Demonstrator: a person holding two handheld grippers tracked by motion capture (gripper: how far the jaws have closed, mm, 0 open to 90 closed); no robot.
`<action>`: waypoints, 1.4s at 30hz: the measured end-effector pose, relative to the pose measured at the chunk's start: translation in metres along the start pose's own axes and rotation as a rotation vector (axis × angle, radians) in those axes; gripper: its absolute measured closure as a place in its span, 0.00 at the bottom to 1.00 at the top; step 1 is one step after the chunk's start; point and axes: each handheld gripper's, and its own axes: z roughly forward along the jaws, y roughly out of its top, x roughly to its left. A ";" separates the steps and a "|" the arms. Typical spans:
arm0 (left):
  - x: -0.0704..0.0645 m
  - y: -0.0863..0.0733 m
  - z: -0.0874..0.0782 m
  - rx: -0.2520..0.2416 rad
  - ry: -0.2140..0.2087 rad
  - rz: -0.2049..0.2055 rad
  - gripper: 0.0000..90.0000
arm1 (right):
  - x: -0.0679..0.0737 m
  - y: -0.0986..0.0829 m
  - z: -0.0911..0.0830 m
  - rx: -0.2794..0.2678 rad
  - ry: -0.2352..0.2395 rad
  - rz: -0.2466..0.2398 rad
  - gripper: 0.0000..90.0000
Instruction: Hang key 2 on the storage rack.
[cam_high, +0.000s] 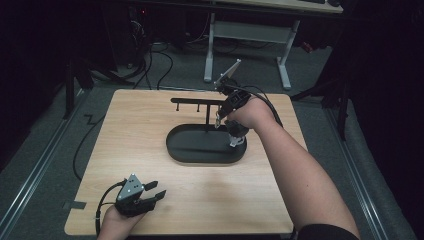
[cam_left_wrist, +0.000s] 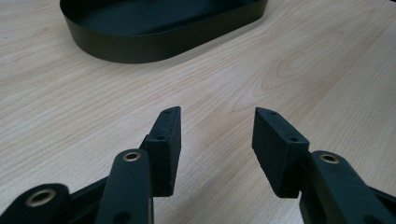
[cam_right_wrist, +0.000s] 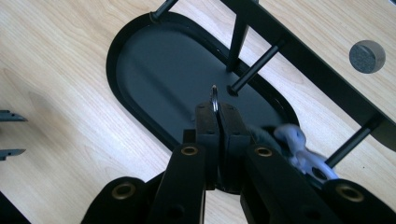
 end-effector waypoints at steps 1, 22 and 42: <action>0.000 0.000 0.000 0.000 0.000 0.001 0.59 | 0.000 0.001 0.001 0.003 -0.003 0.000 0.99; -0.002 -0.002 0.004 0.020 -0.010 0.013 0.59 | -0.012 0.009 0.006 -0.036 -0.037 0.018 1.00; -0.002 -0.002 0.004 0.023 -0.018 0.015 0.59 | -0.017 0.016 0.016 -0.063 -0.067 0.046 0.98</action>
